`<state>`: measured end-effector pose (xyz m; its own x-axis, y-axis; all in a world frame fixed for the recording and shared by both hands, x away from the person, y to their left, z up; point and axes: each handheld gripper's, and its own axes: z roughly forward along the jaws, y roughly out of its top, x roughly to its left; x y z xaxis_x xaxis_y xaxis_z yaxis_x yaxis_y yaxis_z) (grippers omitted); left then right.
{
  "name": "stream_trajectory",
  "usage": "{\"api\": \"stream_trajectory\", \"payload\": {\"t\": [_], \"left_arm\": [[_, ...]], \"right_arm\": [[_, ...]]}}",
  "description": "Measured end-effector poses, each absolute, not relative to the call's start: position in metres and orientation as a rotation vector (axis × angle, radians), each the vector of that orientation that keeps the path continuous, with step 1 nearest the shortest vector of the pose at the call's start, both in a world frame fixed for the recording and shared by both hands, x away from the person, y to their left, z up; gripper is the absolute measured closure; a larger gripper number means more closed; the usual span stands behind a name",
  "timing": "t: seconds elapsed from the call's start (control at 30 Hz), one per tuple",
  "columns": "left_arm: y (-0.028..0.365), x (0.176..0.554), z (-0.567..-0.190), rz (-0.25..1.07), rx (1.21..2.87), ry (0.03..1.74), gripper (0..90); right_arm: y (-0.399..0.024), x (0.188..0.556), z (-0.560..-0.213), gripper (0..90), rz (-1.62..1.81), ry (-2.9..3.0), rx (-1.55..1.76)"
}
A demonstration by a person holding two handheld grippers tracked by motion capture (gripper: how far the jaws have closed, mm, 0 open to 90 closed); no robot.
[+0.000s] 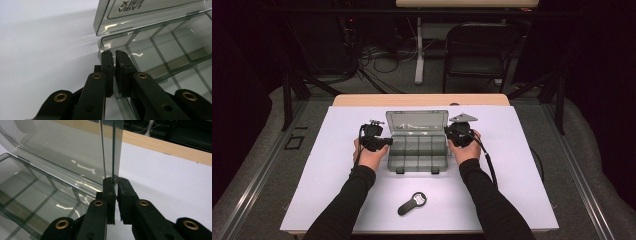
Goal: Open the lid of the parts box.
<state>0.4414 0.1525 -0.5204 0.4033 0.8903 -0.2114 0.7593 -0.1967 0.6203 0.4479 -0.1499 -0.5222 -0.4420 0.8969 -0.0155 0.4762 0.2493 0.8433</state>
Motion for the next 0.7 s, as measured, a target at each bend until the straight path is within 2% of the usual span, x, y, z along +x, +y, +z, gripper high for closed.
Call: {"api": "stream_trajectory", "payload": {"t": [0.7], "left_arm": [[0.1538, 0.4424, -0.5211, 0.237, 1.971, 1.42, 85.8]], "right_arm": [[-0.1501, 0.4516, -0.524, 85.4, 1.12, 2.002, 1.274]]}}
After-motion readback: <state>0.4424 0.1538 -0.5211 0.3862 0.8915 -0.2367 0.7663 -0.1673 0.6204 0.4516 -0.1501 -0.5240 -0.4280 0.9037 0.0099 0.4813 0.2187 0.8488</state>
